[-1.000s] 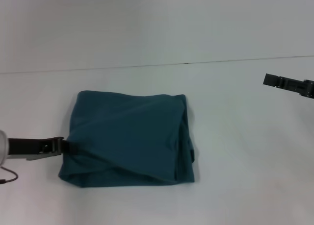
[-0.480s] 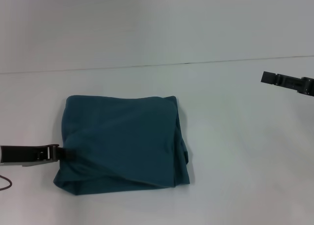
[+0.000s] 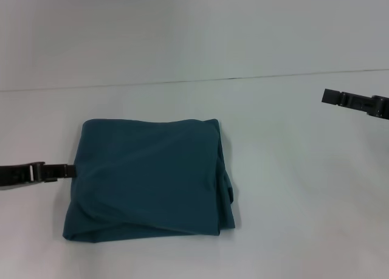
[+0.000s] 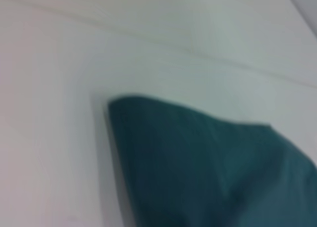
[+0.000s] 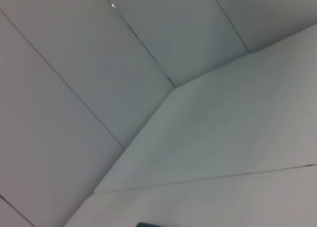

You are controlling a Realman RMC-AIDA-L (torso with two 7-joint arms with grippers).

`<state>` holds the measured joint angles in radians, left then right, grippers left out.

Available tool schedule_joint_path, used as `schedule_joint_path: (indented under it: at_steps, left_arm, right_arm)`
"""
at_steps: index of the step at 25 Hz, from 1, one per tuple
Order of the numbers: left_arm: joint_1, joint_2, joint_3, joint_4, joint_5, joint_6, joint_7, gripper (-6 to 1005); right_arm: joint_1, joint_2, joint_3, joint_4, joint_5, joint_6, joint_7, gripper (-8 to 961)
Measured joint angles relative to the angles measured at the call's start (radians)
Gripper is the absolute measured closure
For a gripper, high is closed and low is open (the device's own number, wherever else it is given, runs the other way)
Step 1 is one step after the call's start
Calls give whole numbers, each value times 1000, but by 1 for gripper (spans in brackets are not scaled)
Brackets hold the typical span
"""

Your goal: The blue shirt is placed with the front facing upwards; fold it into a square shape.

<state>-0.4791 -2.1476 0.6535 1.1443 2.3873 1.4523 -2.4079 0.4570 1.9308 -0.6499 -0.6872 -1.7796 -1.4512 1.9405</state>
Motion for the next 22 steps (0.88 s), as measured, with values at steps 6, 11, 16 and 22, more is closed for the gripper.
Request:
schedule_joint_path:
  at_steps: [6, 11, 16, 22]
  left_arm:
    - [-5, 14, -99, -61, -136, 75, -3, 450]
    - [-52, 53, -237, -310, -236, 99, -108, 255]
    - [-47, 53, -349, -476, -287, 43, -131, 161]
    - [-27, 48, -346, -528, -277, 18, -129, 156]
  right_arm:
    - [2, -1, 2, 0, -39, 0, 3, 8]
    - [2, -1, 5, 0, -49, 1, 0, 8]
    - [0, 0, 10, 0, -43, 2, -17, 8]
    - [2, 4, 29, -1, -42, -3, -26, 8]
